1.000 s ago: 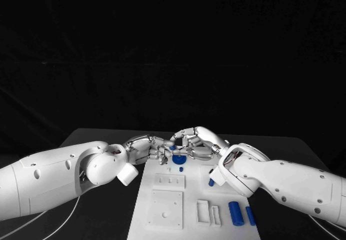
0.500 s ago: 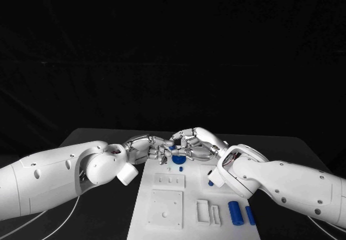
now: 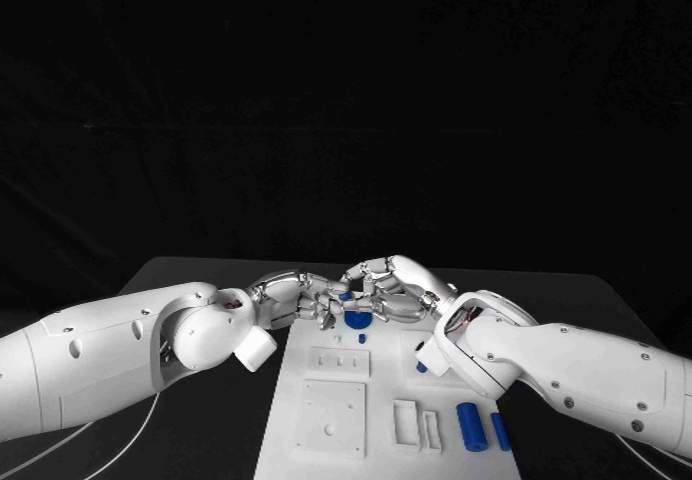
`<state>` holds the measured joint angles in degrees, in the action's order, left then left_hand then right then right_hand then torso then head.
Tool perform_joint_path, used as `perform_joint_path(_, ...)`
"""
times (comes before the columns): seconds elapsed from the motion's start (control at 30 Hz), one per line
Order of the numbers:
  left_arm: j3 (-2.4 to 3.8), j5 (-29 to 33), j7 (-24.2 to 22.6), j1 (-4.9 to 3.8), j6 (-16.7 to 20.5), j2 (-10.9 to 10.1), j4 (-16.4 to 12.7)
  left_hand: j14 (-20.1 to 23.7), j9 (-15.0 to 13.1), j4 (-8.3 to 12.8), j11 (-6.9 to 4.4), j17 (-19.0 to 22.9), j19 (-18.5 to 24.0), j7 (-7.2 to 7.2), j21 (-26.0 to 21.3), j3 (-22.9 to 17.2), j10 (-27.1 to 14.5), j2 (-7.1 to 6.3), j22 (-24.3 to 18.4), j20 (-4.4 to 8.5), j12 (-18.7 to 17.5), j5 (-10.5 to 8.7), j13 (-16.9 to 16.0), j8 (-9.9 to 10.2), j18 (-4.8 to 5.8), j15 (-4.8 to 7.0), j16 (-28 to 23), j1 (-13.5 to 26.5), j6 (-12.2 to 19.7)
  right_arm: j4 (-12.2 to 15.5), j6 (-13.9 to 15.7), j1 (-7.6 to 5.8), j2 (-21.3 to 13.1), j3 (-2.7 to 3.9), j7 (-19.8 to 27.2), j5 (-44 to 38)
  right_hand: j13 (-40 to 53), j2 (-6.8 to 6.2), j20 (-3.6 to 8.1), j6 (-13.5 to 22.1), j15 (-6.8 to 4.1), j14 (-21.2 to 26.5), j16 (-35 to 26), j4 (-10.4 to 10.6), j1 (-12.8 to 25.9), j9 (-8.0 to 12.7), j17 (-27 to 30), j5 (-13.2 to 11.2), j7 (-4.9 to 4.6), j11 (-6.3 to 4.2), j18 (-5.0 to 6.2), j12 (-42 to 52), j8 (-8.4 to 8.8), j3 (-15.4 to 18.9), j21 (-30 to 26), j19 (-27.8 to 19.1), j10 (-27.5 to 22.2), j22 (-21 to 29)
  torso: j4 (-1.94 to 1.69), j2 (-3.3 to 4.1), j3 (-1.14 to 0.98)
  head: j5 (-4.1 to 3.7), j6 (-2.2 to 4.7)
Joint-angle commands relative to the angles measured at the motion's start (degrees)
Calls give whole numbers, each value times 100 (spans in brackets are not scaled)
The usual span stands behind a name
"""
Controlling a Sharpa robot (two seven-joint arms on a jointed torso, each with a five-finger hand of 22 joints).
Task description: Assemble the parts on the task board
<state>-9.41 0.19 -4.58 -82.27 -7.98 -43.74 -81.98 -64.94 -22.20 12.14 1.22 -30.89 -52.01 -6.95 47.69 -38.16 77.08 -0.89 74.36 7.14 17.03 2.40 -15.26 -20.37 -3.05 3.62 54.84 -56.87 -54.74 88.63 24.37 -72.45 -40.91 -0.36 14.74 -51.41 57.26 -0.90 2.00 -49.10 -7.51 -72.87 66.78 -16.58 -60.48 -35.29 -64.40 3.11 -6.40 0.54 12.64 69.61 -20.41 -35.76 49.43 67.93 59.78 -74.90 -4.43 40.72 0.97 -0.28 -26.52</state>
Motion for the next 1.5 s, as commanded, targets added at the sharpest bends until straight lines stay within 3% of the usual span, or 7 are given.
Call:
perform_joint_path(0.03, 10, 27, -39, -7, 130, -2, 25, 30, -143, -71, 0, -8, 51, 0, 36, -109, -22, 51, 7, 210, 31, 40, -11, -44, -23, 24, 29, -93, -22, 16, 39, 12, -14, -3, -15, 55, 11, -16, 38, -1209, -60, 17, 37, -6, 46, -13, -6, -28, 229, -262, 236, 37, -23, -50, 16, 16, -225, -106, -2, -1, 1, 2, 0)
perform_joint_path(0.2, 9, 32, 55, -7, 262, -1, 19, 36, -120, -112, 29, -26, 81, -48, 47, -39, -73, -146, 9, 209, 18, 39, -24, 27, -7, 25, 70, 13, 109, 17, 40, 14, -12, -3, -50, 32, 16, -14, 43, -1208, -63, 12, 40, -7, 54, -34, -6, -28, 232, -266, 236, 43, -29, -72, 21, 24, -217, -105, -2, 1, 4, -3, 7)
perform_joint_path(0.23, 9, 8, 109, -7, 301, -1, 19, 44, -106, -140, 46, -31, 89, -71, 53, 10, -104, -272, 10, 208, 8, 36, -26, 64, -1, 22, 82, 82, 176, 19, 47, 14, -11, -3, -61, 30, 18, -14, 47, -1210, -65, 8, 42, -10, 53, -45, -7, -28, 234, -268, 236, 45, -33, -85, 24, 28, -213, -105, 0, 1, 4, -3, 7)
perform_joint_path(0.57, 9, -249, 357, -7, 432, -5, 10, 258, -55, 99, 120, -97, 278, -166, 75, 1239, -393, -568, 10, 191, 148, 58, -179, 229, -21, -20, 259, 715, 531, 18, 141, 15, -16, -1, -153, -63, 22, -32, 60, -1209, -72, -6, 47, -12, 51, -83, -7, -28, 240, -274, 236, 47, -40, -140, 34, 41, -198, -105, -3, 0, 6, 2, -1)
perform_joint_path(0.93, 8, -328, 416, -7, 717, -16, 19, 295, -51, 115, 132, -95, 288, -178, 72, 1445, -511, -652, -26, 185, 230, 51, -243, 246, -46, -24, 321, 824, 571, 16, 147, 15, -21, 0, -296, -299, 23, -52, 71, -1203, -76, -24, 53, -14, 49, -113, -7, -28, 241, -277, 236, 44, -39, -194, 41, 55, -189, -102, 4, 1, 4, 3, 2)
perform_joint_path(1.2, 9, -1418, 318, -7, 1281, -79, -44, 307, -91, 17, 125, -77, 284, -154, 54, 1609, -640, -768, -80, 180, 312, 53, -303, 167, -75, -21, 361, 1053, 458, -121, -2, 14, -44, 20, -1132, -1492, 20, -107, 88, -1202, -78, -44, 58, -8, 40, -151, -8, -28, 242, -278, 236, 37, -34, -287, 48, 81, -171, -95, 5, -3, 3, -15, -9)
perform_joint_path(1.5, 10, -2098, 416, -7, 1353, -53, -138, 314, -165, 31, 78, -53, 294, -58, 61, 1717, -686, -638, -111, 204, 432, 58, -372, 6, -85, 15, 403, 1135, 187, -185, -196, 14, 1, 20, -1473, -1858, 12, -164, 98, -1215, -80, -59, 58, 0, 65, -191, -7, -28, 244, -280, 236, 23, -29, -402, 45, 113, -143, -83, 6, 2, 1, -20, -25)
